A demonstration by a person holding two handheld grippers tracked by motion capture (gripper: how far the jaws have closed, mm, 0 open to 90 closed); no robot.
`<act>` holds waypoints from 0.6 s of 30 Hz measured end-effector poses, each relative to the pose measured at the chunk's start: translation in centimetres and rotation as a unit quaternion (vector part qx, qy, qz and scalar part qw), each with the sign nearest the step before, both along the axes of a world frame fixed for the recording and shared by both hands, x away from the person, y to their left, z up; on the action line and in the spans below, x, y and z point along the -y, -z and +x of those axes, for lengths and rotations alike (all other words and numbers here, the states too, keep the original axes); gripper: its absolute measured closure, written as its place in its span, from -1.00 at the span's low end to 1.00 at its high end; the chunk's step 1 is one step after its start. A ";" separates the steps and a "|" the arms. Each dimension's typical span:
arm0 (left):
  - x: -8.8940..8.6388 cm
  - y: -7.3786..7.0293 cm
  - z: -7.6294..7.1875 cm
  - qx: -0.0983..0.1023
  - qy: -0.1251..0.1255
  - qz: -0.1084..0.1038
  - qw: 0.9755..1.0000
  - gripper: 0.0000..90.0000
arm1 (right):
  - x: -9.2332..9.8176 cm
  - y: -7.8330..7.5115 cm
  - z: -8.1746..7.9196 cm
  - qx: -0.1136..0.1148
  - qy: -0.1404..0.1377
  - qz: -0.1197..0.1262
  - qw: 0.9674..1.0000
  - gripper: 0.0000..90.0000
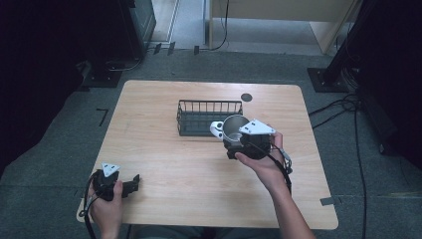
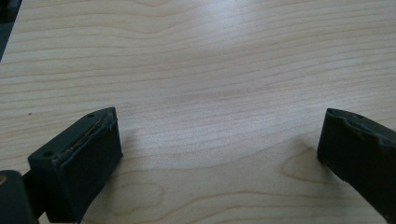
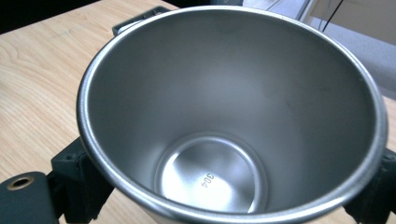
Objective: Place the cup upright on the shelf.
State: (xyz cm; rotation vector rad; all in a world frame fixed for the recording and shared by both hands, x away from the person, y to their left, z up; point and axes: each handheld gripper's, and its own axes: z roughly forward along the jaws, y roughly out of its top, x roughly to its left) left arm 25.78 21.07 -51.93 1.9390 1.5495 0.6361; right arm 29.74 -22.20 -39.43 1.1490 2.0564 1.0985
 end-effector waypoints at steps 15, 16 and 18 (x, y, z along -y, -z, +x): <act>0.0 0.0 0.0 0.001 0.000 -0.001 1.000 -1.00 | -1.3 -2.2 3.5 0.008 -0.024 -0.007 1.000 -0.83; 0.0 0.0 0.0 0.001 -0.001 -0.001 1.000 -1.00 | -1.5 -2.3 3.8 0.010 -0.025 -0.008 1.000 -0.83; 0.0 0.0 0.0 0.001 -0.001 -0.001 1.000 -1.00 | -1.5 -2.4 3.9 0.010 -0.026 -0.009 1.000 -0.83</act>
